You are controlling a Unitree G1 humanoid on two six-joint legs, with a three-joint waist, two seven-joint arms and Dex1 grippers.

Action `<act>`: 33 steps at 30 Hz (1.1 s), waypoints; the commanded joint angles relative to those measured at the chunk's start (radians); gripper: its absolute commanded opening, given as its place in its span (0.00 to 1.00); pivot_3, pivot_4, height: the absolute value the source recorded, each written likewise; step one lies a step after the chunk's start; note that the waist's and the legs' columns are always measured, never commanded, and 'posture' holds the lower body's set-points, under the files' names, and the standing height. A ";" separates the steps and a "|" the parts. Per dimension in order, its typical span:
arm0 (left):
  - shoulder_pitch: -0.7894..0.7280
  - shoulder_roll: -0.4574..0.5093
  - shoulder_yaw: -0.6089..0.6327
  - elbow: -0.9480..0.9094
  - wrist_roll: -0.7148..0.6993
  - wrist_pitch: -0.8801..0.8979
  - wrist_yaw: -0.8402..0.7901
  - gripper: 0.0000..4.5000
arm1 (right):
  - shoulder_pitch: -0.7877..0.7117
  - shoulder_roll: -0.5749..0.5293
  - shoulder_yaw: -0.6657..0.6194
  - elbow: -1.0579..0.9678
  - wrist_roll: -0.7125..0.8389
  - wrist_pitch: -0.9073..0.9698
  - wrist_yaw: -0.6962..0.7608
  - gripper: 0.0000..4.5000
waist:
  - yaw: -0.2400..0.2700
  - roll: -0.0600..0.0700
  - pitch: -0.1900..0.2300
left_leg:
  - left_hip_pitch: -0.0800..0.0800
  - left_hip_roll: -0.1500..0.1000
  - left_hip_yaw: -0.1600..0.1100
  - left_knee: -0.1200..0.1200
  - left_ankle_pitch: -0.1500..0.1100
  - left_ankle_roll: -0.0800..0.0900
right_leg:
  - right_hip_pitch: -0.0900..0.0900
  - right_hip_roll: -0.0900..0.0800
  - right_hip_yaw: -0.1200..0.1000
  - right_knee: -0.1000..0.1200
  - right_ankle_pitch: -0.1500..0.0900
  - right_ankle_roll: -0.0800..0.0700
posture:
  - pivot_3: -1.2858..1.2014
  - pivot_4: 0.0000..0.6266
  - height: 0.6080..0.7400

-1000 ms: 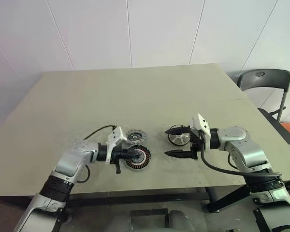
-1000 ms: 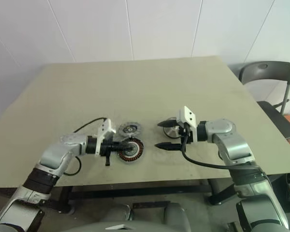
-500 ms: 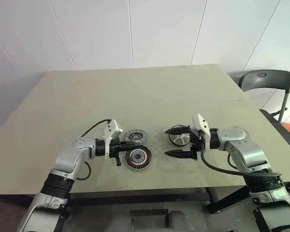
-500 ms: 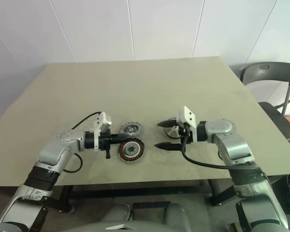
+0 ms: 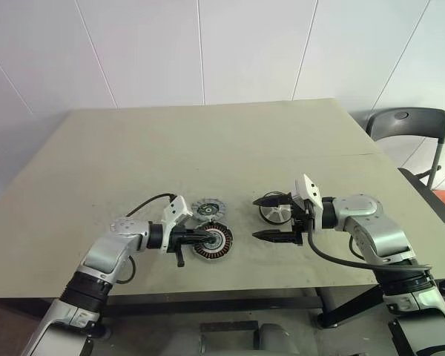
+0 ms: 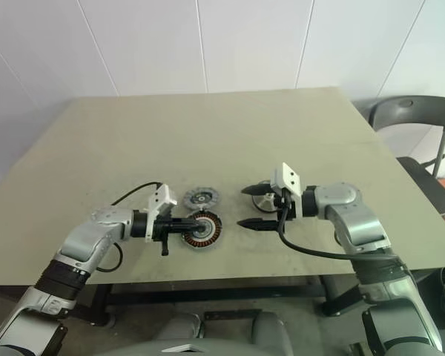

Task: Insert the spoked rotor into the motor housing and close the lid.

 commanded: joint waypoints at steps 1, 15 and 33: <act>-0.011 -0.009 0.100 -0.031 -0.062 0.005 0.024 0.00 | -0.031 0.012 -0.015 -0.015 0.009 -0.005 -0.012 1.00 | -0.001 0.000 0.000 | 0.000 0.000 0.000 0.000 0.000 0.000 | 0.000 0.000 0.000 0.000 0.000 0.000 | 0.52 0.00 1.00; 0.146 0.152 0.375 -0.101 -0.166 -0.145 -0.080 0.00 | -0.273 0.008 -0.310 0.267 0.209 0.834 -0.389 1.00 | -0.001 0.000 0.000 | -0.002 0.000 0.000 -0.001 0.000 0.000 | -0.003 0.000 0.001 0.000 0.001 -0.009 | 0.52 0.00 1.00; 0.227 0.184 0.398 -0.139 -0.250 -0.117 -0.143 0.00 | -0.229 -0.067 -0.491 0.510 0.263 1.073 -0.470 1.00 | -0.032 0.001 0.000 | -0.002 0.001 0.003 -0.002 0.000 0.000 | -0.003 0.001 0.002 -0.001 0.001 -0.007 | 0.52 0.00 1.00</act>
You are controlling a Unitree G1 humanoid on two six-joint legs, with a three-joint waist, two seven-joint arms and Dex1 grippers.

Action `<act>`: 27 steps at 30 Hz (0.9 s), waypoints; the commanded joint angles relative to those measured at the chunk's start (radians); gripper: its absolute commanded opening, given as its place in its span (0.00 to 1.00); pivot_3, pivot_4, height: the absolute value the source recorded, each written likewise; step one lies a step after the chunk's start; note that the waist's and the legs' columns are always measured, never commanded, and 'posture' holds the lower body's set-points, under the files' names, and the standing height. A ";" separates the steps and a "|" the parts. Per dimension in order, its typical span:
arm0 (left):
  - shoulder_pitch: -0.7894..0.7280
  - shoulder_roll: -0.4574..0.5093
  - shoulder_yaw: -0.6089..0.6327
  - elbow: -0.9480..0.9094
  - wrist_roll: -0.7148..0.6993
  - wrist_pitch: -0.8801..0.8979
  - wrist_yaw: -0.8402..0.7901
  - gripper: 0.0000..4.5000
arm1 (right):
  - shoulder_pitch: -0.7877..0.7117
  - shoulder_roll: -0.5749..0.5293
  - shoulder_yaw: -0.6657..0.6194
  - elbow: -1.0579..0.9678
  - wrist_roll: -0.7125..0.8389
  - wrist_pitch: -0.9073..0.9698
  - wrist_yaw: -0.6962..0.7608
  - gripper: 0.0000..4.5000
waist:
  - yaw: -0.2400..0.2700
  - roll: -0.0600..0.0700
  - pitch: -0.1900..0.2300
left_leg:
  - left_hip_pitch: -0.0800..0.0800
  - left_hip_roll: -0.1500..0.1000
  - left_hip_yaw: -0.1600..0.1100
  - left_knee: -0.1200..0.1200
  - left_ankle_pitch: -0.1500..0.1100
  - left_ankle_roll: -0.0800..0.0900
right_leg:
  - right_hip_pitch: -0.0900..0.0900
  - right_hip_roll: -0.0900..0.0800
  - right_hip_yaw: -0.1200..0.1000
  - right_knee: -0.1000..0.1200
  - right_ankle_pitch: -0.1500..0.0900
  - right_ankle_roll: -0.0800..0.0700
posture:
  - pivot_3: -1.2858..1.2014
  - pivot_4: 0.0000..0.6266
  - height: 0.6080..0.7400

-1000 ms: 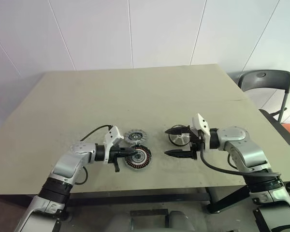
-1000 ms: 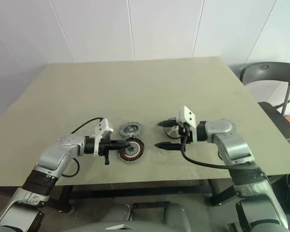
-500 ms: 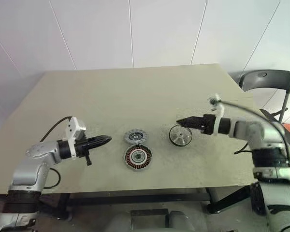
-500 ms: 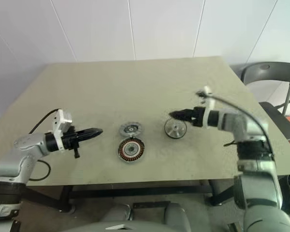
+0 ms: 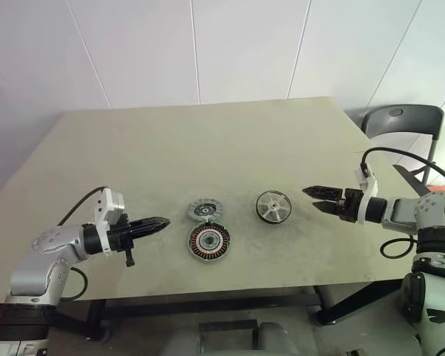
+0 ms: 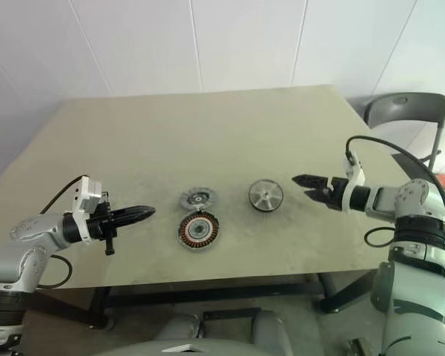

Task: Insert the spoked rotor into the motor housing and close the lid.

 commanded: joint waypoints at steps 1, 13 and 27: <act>0.001 0.019 0.033 -0.026 -0.024 0.004 -0.006 0.00 | 0.007 0.001 0.009 -0.032 0.022 0.007 0.019 1.00 | -0.004 0.000 0.000 | 0.000 0.000 0.001 0.000 0.000 0.000 | 0.000 0.000 0.001 0.000 0.000 0.000 | 0.52 0.00 1.00; 0.072 0.000 0.027 -0.091 -0.043 0.004 0.020 0.00 | 0.010 0.135 0.030 -0.039 0.021 -0.005 -0.020 1.00 | -0.013 0.000 0.000 | 0.002 0.004 0.001 0.000 0.000 0.000 | 0.001 0.005 0.002 0.000 0.000 0.001 | 0.52 0.00 1.00; 0.073 -0.002 0.020 -0.071 -0.038 -0.024 0.019 0.00 | -0.016 0.229 0.026 -0.050 0.026 -0.003 -0.066 1.00 | -0.027 0.000 0.000 | 0.003 0.007 0.001 0.000 0.000 0.000 | 0.001 0.008 0.002 0.001 0.001 -0.001 | 0.52 0.00 1.00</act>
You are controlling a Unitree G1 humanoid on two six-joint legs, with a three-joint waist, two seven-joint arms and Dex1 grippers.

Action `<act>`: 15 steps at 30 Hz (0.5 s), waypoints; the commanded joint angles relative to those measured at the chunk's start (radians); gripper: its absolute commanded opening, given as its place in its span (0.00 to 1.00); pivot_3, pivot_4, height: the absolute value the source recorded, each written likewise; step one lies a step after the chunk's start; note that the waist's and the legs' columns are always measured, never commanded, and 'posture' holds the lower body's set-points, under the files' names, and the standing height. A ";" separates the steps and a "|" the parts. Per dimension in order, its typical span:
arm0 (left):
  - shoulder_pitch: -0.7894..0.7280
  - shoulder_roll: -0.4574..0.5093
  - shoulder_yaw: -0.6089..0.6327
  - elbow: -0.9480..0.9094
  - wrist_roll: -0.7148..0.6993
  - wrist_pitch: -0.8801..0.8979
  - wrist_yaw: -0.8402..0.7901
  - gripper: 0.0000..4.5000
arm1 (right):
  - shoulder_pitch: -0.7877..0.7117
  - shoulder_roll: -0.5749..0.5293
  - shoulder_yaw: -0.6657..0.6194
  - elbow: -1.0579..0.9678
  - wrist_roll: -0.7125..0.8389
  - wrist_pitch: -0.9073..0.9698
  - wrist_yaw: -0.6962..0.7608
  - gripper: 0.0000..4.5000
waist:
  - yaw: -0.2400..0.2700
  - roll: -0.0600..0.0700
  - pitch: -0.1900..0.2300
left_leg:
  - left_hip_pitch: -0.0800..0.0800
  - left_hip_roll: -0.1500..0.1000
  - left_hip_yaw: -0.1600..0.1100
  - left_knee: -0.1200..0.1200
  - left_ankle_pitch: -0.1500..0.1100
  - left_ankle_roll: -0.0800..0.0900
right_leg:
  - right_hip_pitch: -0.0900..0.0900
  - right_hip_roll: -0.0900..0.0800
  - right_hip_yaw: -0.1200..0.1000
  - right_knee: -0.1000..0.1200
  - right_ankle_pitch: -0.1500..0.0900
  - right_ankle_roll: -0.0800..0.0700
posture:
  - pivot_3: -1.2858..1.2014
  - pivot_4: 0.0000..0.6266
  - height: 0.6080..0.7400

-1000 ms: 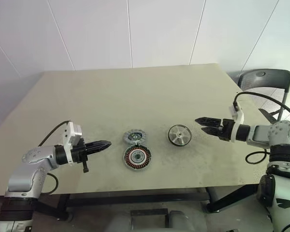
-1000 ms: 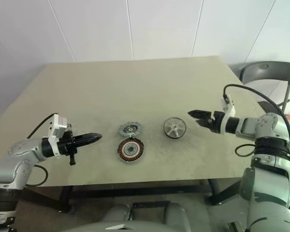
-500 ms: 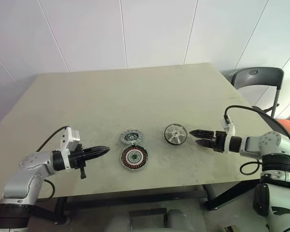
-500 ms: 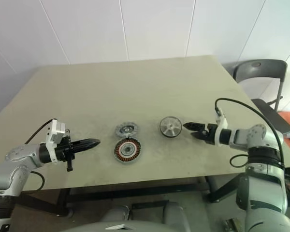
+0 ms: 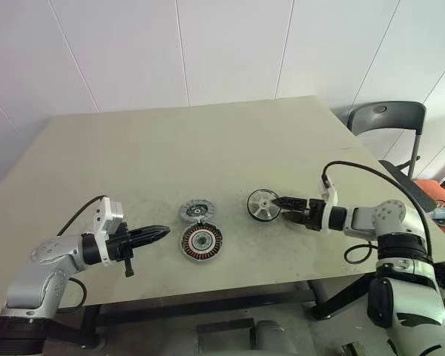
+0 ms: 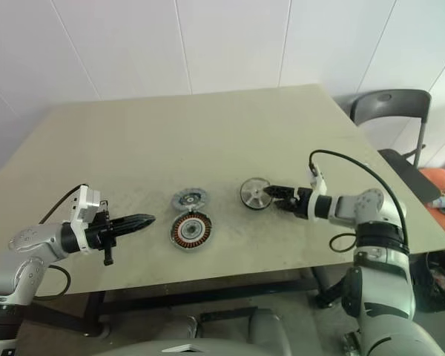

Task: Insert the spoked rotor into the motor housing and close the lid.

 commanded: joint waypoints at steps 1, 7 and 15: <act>-0.010 0.001 0.016 -0.010 -0.003 -0.023 -0.004 0.00 | -0.017 0.023 -0.004 -0.023 0.023 0.011 -0.012 1.00 | 0.001 0.000 0.000 | 0.000 0.000 0.000 0.000 0.000 0.000 | 0.000 0.000 0.000 0.000 0.000 0.000 | 0.52 0.00 1.00; -0.010 -0.005 0.014 -0.003 0.006 -0.036 0.005 0.00 | -0.018 0.018 -0.023 -0.027 0.028 0.021 -0.023 0.65 | 0.003 0.001 0.000 | -0.001 0.000 0.000 0.000 0.000 0.000 | -0.001 0.000 0.000 0.000 0.000 0.000 | 0.52 0.00 1.00; -0.021 -0.016 0.003 -0.010 0.012 -0.033 0.021 0.00 | -0.035 0.024 -0.053 -0.024 0.044 0.047 -0.036 0.08 | 0.004 0.001 0.000 | -0.002 0.000 0.000 0.000 0.000 0.000 | -0.001 0.000 0.000 0.000 0.000 0.000 | 0.52 0.00 1.00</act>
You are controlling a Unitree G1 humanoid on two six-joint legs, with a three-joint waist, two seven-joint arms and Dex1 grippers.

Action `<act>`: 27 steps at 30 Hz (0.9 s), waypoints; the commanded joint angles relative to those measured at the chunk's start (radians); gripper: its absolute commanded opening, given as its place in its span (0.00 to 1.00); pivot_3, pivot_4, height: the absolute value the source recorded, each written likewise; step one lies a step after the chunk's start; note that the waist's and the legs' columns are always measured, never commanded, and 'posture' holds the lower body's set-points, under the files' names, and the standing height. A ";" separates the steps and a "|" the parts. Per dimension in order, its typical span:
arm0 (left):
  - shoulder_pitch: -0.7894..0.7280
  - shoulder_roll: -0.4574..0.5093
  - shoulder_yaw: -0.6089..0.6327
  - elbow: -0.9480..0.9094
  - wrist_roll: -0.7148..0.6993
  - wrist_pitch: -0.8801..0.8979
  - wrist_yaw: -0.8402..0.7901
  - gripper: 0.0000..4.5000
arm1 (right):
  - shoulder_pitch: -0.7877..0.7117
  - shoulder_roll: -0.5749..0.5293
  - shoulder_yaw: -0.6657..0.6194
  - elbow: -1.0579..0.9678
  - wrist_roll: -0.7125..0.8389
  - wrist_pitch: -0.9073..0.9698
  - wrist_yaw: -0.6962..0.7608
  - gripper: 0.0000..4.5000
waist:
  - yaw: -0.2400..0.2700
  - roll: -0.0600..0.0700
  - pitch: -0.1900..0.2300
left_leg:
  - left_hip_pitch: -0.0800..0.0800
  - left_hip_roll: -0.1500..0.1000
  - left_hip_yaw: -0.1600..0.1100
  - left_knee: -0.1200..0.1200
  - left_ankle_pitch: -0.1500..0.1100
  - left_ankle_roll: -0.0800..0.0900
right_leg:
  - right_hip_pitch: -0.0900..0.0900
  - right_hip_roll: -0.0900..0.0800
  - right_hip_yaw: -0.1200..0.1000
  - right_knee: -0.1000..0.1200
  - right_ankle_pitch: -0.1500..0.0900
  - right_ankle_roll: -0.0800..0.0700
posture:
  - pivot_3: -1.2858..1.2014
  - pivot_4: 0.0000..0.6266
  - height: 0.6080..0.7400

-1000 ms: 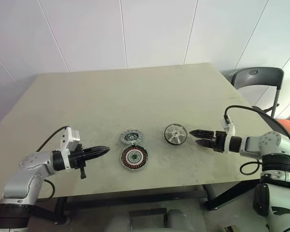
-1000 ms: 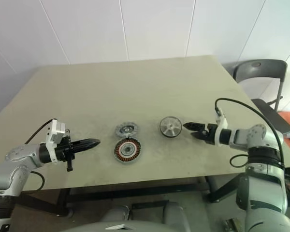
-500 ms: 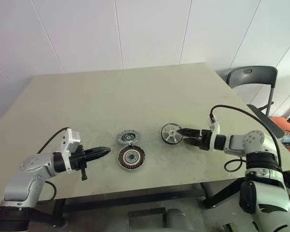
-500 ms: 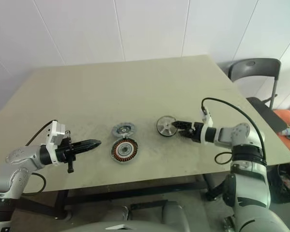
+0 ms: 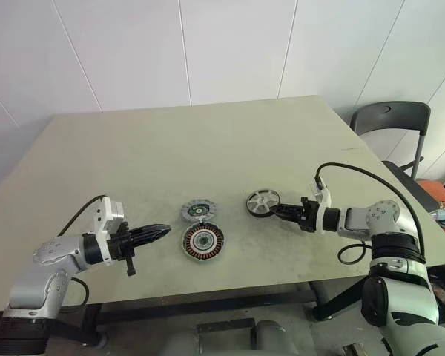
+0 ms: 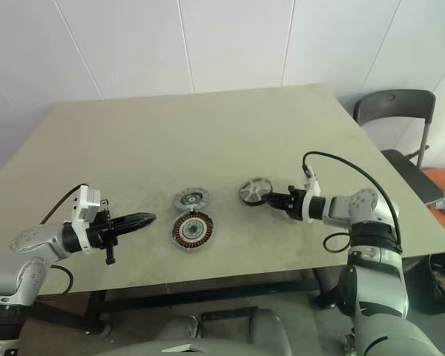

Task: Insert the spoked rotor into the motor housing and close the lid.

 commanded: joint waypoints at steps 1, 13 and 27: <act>-0.018 0.003 0.006 -0.014 0.003 -0.011 0.005 0.00 | -0.033 0.006 -0.042 -0.023 0.042 0.018 -0.005 0.08 | -0.001 0.000 0.000 | 0.000 0.000 0.000 0.000 0.000 0.000 | 0.000 0.000 0.000 0.000 0.000 0.000 | 0.52 0.00 1.00; 0.024 0.036 0.034 -0.014 -0.002 -0.023 -0.021 0.00 | -0.033 0.101 -0.106 -0.190 0.153 0.187 -0.079 0.08 | -0.003 0.001 0.000 | 0.000 0.000 0.000 0.000 0.000 0.000 | -0.001 0.000 0.000 0.000 0.000 0.000 | 0.52 0.00 1.00; 0.077 0.078 0.082 0.018 0.019 -0.084 -0.054 0.00 | 0.062 0.057 0.085 -0.304 0.784 0.210 -0.375 0.08 | -0.002 0.002 0.001 | -0.002 0.001 0.000 -0.002 0.000 0.000 | -0.003 0.000 0.000 0.000 0.000 -0.001 | 0.52 0.00 1.00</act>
